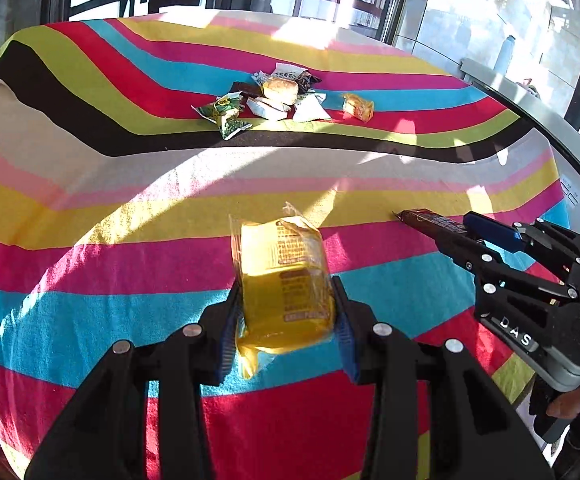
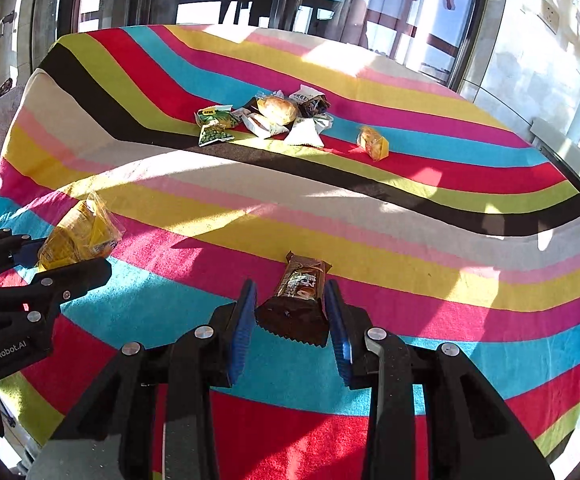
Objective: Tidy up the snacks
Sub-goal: 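Carry the chocolate bar and yellow cake over the white box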
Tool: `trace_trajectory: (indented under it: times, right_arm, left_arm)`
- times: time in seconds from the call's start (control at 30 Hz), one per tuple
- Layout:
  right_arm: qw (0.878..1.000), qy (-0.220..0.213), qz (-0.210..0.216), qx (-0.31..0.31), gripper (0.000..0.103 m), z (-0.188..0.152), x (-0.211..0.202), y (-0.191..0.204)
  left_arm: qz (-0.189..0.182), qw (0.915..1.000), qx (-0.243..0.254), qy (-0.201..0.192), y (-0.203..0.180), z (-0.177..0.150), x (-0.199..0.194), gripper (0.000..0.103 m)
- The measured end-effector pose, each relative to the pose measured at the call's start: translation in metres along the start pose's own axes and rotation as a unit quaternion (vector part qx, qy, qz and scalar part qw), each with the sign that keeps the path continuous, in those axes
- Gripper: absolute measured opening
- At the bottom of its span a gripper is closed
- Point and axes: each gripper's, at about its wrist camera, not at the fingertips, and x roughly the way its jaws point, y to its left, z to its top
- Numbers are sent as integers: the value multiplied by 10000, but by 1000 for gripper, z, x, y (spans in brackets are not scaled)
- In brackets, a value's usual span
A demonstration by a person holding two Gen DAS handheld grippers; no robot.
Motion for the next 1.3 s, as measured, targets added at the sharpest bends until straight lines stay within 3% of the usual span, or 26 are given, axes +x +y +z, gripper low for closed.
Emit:
trace_trajectory:
  times: [0.33, 0.4, 0.6, 0.93, 1.3]
  right_arm:
    - [9989, -47, -370, 297, 35, -49, -56, -40]
    - [9984, -23, -303, 475, 35, -64, -68, -53]
    - [9955, 119, -642, 692, 35, -107, -99, -79]
    - [9879, 342, -1021, 1120, 35, -163, -129, -113]
    - [9772, 543, -1258, 1623, 35, -211, -143, -145]
  left_arm:
    - [-614, 9960, 647, -46, -70, -19, -26, 41]
    - [-766, 9940, 780, -33, -86, -23, -30, 41]
    - [-1165, 9854, 1239, 20, -133, -37, -40, 41]
    - [-1689, 9631, 2068, 322, -211, -63, -41, 41]
    - [-2028, 9315, 2935, 710, -283, -103, -31, 41]
